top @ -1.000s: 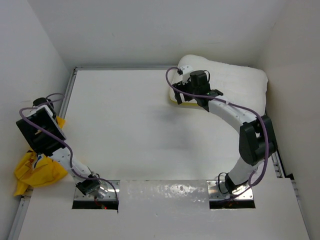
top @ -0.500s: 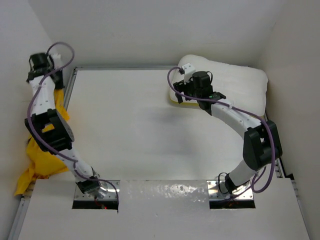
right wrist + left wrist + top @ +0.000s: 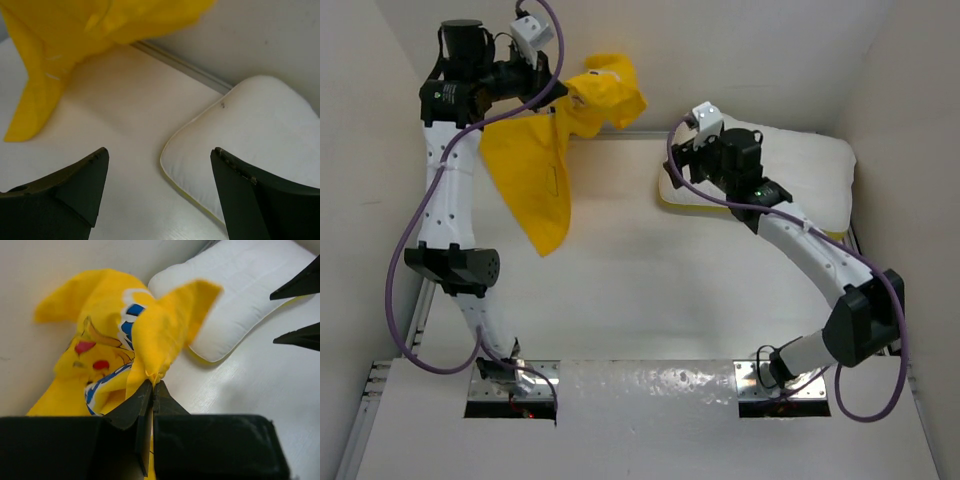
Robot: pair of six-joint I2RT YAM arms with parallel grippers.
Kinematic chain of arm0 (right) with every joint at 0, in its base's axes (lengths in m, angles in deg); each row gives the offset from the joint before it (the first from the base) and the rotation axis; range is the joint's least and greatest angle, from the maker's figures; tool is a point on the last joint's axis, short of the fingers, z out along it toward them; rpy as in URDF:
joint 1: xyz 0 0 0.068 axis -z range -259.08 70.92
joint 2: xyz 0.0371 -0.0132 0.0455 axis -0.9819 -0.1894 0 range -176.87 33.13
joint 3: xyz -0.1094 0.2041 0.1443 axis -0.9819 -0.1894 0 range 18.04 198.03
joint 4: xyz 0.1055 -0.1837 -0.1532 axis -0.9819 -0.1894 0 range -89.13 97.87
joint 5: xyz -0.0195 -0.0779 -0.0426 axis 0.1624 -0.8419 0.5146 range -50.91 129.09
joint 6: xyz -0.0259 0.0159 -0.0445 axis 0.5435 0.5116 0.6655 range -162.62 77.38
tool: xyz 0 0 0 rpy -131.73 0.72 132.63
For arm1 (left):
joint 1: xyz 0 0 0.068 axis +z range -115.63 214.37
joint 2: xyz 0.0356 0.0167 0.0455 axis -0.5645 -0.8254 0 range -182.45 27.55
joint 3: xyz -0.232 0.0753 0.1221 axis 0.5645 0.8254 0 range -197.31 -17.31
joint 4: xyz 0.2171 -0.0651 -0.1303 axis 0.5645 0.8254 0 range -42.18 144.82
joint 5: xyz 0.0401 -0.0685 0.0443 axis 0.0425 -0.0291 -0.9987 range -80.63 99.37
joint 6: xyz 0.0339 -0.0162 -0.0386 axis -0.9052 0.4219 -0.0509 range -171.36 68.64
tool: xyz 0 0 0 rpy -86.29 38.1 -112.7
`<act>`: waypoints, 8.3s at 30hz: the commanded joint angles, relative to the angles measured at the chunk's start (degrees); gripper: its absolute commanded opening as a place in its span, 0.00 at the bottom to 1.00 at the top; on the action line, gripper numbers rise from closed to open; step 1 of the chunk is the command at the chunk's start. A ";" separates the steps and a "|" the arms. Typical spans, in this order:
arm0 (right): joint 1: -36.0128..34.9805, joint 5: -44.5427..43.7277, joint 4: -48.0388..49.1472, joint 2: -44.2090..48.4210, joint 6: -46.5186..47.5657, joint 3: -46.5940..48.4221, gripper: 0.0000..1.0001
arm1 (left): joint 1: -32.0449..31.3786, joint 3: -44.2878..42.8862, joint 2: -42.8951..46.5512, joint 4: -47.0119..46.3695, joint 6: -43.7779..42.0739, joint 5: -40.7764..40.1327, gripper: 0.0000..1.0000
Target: Put the pillow into the pillowcase
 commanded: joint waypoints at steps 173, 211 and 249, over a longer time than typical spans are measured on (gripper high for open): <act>14.42 -15.52 -14.00 -31.29 19.62 9.91 0.00 | -19.52 34.37 -14.73 -6.82 1.06 -43.38 0.00; 4.56 23.55 -26.59 -3.64 13.83 12.45 0.99 | -12.31 30.74 -14.03 -1.37 -0.78 -35.73 0.39; 4.49 31.60 20.82 -39.53 -36.79 24.71 0.00 | -10.82 24.59 -8.15 6.99 -8.33 -12.72 0.00</act>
